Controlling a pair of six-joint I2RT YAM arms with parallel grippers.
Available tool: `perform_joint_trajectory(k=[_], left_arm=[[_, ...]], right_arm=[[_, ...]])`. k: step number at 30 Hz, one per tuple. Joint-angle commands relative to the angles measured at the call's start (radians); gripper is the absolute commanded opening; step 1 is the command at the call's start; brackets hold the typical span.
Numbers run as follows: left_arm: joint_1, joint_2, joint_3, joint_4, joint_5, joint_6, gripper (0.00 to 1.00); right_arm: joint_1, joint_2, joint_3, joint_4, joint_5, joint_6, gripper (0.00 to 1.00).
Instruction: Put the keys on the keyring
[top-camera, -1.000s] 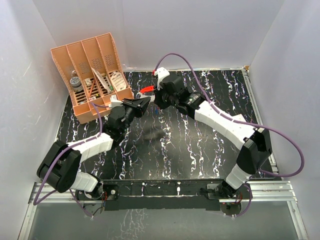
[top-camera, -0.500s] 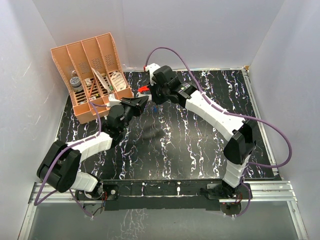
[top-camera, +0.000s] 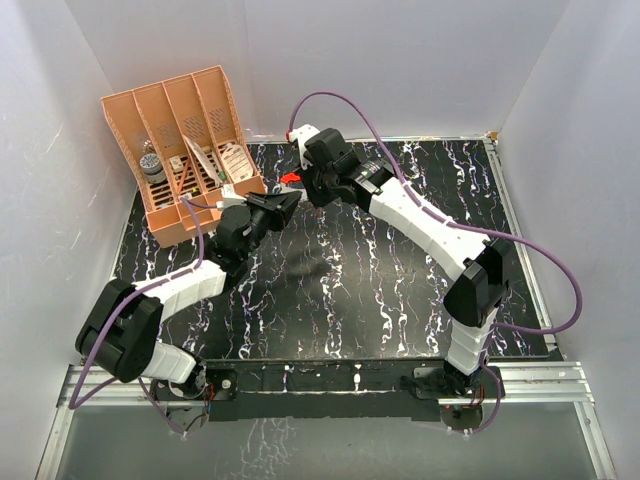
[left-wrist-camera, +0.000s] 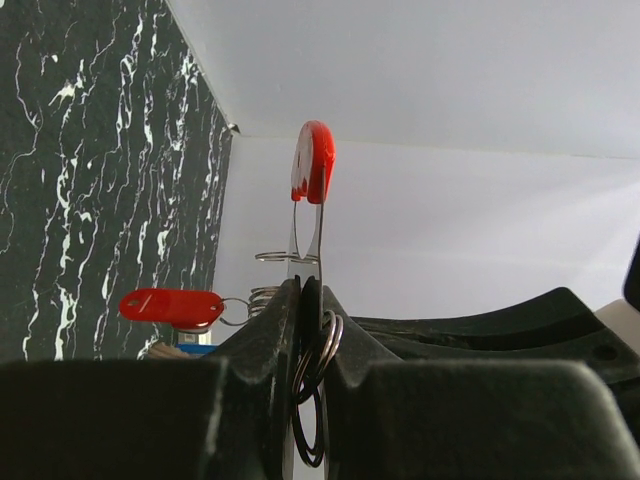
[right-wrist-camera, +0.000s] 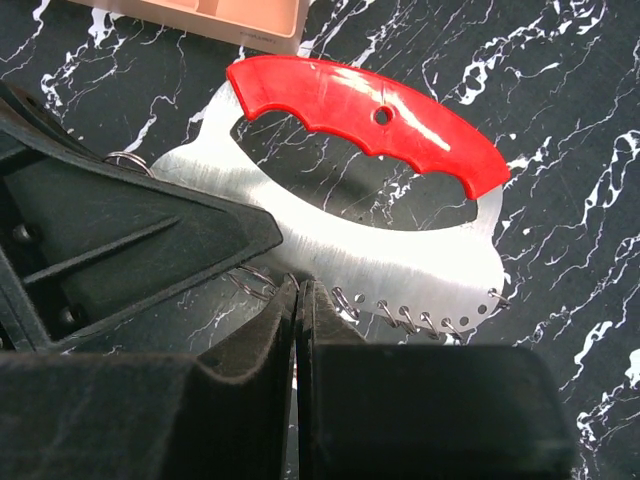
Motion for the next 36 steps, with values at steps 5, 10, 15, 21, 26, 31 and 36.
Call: perform_joint_trajectory(k=[5,10,15,21,26,31,36], left_arm=[[-0.013,0.016,0.051,-0.022,0.092,0.03,0.0],[-0.013,0.012,0.05,-0.016,0.093,0.024,0.0],[-0.013,0.002,0.049,-0.015,0.094,0.027,0.0],[-0.013,0.002,0.046,0.002,0.099,0.018,0.0],[-0.012,-0.012,0.031,0.021,0.09,0.0,0.0],[-0.001,-0.021,0.032,0.057,0.092,-0.031,0.0],[0.0,-0.001,0.046,0.093,0.117,-0.043,0.0]], right_arm=[[-0.004,-0.003,0.109,0.091,0.049,-0.032,0.0],[-0.003,0.017,0.117,0.086,0.038,-0.038,0.0],[-0.004,0.005,0.061,0.143,0.04,-0.032,0.0],[-0.005,0.007,0.016,0.225,0.027,-0.026,0.0],[-0.005,-0.002,-0.027,0.252,0.013,-0.011,0.0],[-0.005,-0.059,-0.151,0.318,0.01,0.01,0.0],[-0.004,-0.077,-0.21,0.342,-0.003,0.024,0.0]])
